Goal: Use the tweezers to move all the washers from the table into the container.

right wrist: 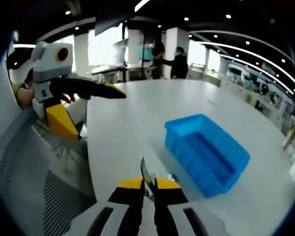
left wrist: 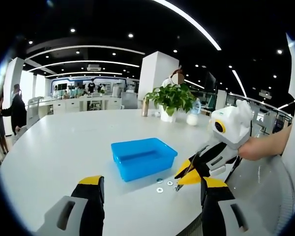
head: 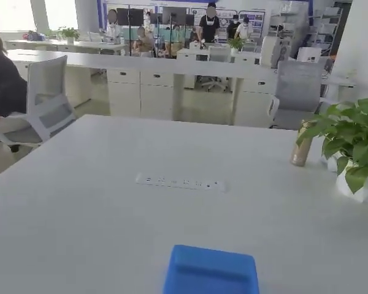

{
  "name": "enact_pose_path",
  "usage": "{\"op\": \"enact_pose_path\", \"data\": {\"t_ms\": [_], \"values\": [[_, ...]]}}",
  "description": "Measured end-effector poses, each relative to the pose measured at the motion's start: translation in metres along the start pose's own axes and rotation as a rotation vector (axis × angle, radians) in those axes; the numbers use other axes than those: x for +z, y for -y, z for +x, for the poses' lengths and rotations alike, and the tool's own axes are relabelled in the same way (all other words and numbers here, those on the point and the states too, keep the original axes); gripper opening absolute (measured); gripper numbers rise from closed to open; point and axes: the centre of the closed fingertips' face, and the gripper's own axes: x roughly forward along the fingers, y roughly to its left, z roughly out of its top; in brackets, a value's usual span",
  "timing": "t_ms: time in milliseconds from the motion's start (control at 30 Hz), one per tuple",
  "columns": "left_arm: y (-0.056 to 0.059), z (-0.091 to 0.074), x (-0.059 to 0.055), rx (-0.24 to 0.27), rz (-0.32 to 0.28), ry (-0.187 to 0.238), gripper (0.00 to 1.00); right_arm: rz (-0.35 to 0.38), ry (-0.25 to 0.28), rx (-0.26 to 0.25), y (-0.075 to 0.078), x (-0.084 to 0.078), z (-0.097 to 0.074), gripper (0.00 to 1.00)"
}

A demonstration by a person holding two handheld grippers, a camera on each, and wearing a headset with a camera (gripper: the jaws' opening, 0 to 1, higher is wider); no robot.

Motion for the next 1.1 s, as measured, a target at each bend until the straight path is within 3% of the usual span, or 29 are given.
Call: {"op": "enact_pose_path", "data": {"t_ms": [133, 267, 467, 567, 867, 967, 1100], "values": [[-0.001, -0.003, 0.004, -0.004, -0.043, 0.031, 0.81, -0.002, 0.012, -0.008, -0.001, 0.0, 0.001, 0.03], [-0.008, -0.005, 0.006, 0.033, -0.035, 0.046, 0.8, 0.005, 0.024, -0.016, -0.001, 0.002, 0.002, 0.03], [-0.005, -0.002, 0.002, 0.01, -0.034, 0.015, 0.8, 0.021, 0.016, -0.039, 0.0, 0.001, 0.004, 0.03], [-0.003, -0.001, -0.003, 0.0, -0.033, -0.01, 0.79, 0.049, 0.028, -0.051, 0.001, 0.001, 0.003, 0.03], [-0.004, -0.002, -0.004, 0.009, -0.015, -0.014, 0.79, 0.22, 0.071, -0.057, 0.011, 0.0, -0.004, 0.03], [-0.004, -0.001, 0.0, -0.001, -0.026, 0.01, 0.79, 0.281, 0.136, -0.082, 0.018, 0.012, -0.013, 0.03], [-0.006, -0.001, 0.005, 0.008, -0.026, 0.033, 0.78, 0.286, 0.128, -0.142, 0.04, 0.017, -0.025, 0.03]]}}
